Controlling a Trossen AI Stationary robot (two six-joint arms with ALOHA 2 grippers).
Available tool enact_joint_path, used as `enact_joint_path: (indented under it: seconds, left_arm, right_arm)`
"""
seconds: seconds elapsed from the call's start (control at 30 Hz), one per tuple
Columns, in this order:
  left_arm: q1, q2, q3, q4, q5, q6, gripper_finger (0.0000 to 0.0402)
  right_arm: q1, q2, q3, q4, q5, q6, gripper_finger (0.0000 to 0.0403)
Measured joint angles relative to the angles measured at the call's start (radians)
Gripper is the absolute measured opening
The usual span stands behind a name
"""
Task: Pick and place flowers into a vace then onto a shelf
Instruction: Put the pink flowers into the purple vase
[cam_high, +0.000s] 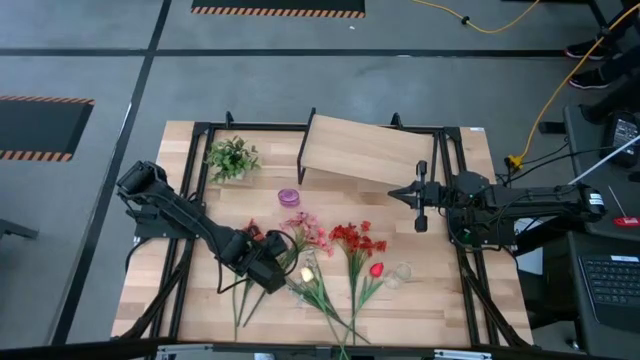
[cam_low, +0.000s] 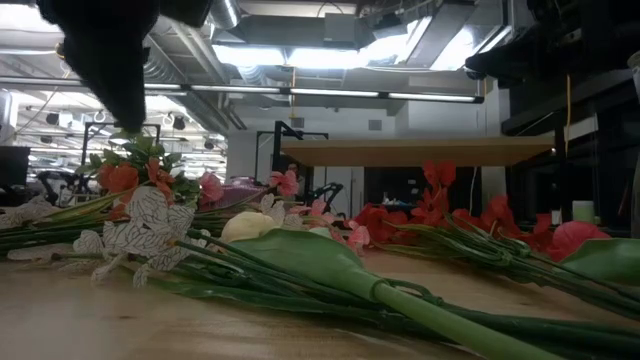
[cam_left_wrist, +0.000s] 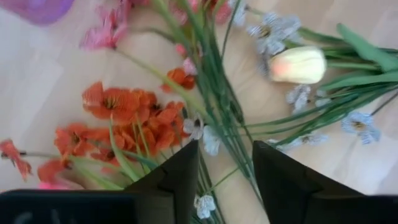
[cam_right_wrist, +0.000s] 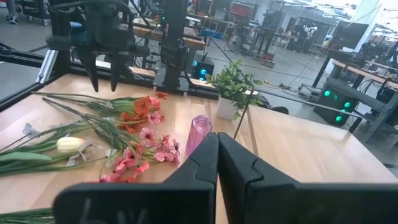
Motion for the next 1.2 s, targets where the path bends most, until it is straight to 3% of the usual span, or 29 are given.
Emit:
enact_joint_path:
  seconds: [0.2,0.43,0.87,1.2]
  left_arm:
    - [0.0,0.0,-0.018,0.019,0.028,-0.083,0.0173]
    - [0.0,0.007,-0.018,0.066,0.029,-0.084,0.0173]
    - [0.0,0.151,-0.019,0.136,0.199,-0.118,0.0171]
    - [0.002,0.204,-0.019,0.139,0.207,-0.119,0.0171]
  right_arm:
    - [0.0,0.0,0.0,0.0,0.0,-0.001,0.0012]
    - [0.0,0.0,0.0,-0.002,0.0,-0.001,0.0012]
    - [0.0,0.0,0.0,-0.005,0.0,-0.001,0.0012]
    - [0.0,0.0,0.0,0.0,0.0,-0.001,0.0012]
